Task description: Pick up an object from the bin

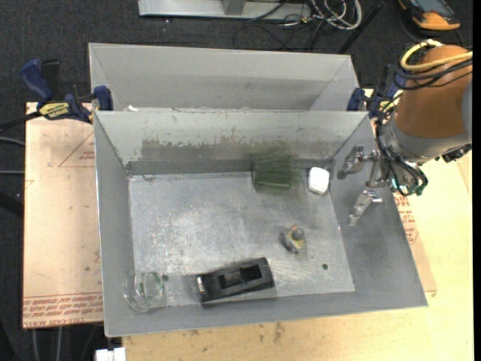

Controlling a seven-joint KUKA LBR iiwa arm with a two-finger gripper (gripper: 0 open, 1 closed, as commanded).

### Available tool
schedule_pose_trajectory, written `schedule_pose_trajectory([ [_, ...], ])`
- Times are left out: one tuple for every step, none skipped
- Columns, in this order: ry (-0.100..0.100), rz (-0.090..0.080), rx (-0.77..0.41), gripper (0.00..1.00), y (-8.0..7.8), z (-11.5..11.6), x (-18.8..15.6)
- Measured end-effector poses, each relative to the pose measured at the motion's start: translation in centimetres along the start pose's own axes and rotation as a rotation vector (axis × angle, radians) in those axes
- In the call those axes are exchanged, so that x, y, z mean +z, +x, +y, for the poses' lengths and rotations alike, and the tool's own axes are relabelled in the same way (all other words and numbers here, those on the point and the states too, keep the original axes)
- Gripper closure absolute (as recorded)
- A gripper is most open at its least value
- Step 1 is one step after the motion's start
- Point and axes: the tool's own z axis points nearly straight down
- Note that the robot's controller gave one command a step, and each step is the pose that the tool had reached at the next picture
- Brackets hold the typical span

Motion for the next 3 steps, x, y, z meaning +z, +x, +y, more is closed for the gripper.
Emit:
schedule_pose_trajectory([
  [0.001, -0.007, -0.002, 0.00, -0.2, 0.0, -0.4],
  [0.003, -0.012, -0.058, 0.00, 0.8, 3.7, 3.7],
  [-0.004, 0.005, -0.002, 0.00, 3.4, 5.9, 5.4],
])
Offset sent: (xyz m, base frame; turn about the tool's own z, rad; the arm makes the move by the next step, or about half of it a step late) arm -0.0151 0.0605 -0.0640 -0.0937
